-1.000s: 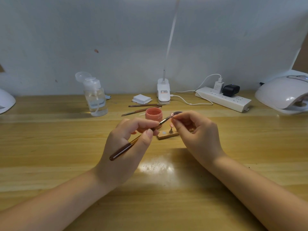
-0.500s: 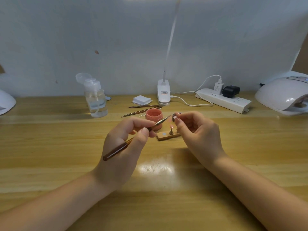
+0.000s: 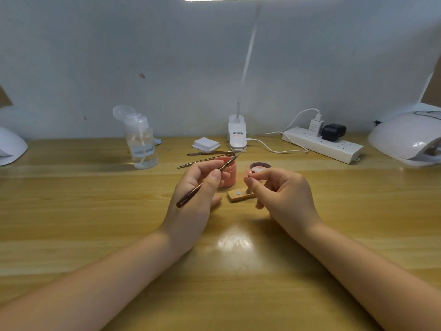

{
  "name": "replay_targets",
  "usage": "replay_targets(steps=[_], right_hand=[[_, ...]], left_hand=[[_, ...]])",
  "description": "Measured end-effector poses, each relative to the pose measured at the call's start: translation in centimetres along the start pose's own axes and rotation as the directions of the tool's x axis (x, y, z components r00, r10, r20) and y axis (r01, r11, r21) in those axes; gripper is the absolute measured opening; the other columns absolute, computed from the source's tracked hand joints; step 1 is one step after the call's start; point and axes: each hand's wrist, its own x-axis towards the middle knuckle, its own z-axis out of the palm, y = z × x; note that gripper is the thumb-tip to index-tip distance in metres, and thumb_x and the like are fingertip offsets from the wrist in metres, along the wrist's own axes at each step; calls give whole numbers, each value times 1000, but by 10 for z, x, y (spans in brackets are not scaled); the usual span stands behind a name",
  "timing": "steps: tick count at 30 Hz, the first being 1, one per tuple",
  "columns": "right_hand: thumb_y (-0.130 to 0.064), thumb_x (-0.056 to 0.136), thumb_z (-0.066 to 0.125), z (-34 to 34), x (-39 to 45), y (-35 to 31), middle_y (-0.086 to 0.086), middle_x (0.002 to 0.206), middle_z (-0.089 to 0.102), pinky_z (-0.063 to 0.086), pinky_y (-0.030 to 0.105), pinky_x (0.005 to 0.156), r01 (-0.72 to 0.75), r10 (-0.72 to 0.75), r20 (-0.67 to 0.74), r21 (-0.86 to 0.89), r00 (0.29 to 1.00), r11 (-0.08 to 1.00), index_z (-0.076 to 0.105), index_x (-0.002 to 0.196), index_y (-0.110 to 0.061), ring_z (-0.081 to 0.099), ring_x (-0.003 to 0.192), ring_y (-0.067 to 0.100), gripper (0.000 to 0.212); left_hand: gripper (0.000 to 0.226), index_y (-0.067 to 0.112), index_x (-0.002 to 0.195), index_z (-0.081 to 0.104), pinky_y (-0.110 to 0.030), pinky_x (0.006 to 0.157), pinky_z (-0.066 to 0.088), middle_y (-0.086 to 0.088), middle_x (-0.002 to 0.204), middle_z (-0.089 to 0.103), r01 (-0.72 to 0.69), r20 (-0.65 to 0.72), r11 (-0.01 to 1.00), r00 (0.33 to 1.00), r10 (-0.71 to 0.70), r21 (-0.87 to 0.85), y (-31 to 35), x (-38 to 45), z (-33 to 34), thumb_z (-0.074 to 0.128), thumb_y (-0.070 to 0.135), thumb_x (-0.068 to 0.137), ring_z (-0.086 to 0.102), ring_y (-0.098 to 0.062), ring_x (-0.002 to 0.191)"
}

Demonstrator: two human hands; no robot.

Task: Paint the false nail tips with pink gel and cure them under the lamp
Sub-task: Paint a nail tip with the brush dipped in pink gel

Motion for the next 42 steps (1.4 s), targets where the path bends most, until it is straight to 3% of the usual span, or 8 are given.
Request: replay_targets(steps=[4,9,11,14,18,25,30,42], right_hand=[[-24,82,74,2,2,3,-7,45,48,35,19,52,15,-17,-26,-61,1000,998,75,81,-16,44,44,6,8],[-22,82,75,3,1,5,-10,45,45,28,15,52,28,-28,-3,-83,1000,996,75,82,-17,43,46,5,5],[-22,82,75,3,0,5,-3,49,52,32,17,53,37,-36,2,-67,999,997,74,82,-17,44,48,6,5],[-22,83,74,0,0,4,6,59,63,42,27,55,49,-50,-6,-41,999,998,73,84,-17,52,53,10,5],[-23,85,72,-3,-1,4,1,70,69,54,43,64,42,-42,-9,-7,999,999,73,90,-17,64,65,17,8],[-17,85,71,-5,-1,1,1,73,70,55,45,64,75,-76,-42,-5,996,997,74,93,-13,66,66,17,10],[-16,85,70,-6,-1,0,2,72,70,55,45,64,69,-69,-50,-2,996,998,74,94,-12,66,65,14,10],[-14,84,72,-4,0,-2,-6,75,71,57,41,65,5,0,-68,74,998,997,74,92,-17,66,66,9,9]], left_hand=[[24,31,110,63,-37,84,53,11,103,71,53,2,997,999,-53,-62,-3,9,9,54,37,89,66,-3,98],[26,30,111,64,-48,95,53,3,111,70,106,20,989,994,-104,-105,-2,10,12,56,37,87,64,-13,105],[26,24,110,64,-42,90,55,3,108,70,36,10,999,999,-35,-39,1,5,10,54,32,87,65,-13,103],[19,16,102,65,-20,80,52,-1,99,72,-185,12,975,983,185,121,8,-4,4,52,18,88,68,-12,93],[18,18,99,66,-15,79,48,7,89,71,-350,41,887,934,355,302,15,-13,-4,53,23,88,66,-11,91],[28,16,106,69,-28,82,50,3,95,71,-433,138,782,898,418,448,17,-17,-3,51,28,87,65,-17,94],[23,19,97,68,-29,79,51,7,87,70,-454,125,792,887,444,409,19,-20,-4,50,26,86,65,-14,89],[29,16,107,70,-35,87,52,4,98,72,-407,104,814,910,401,414,20,-19,-3,53,29,88,66,-17,100]])
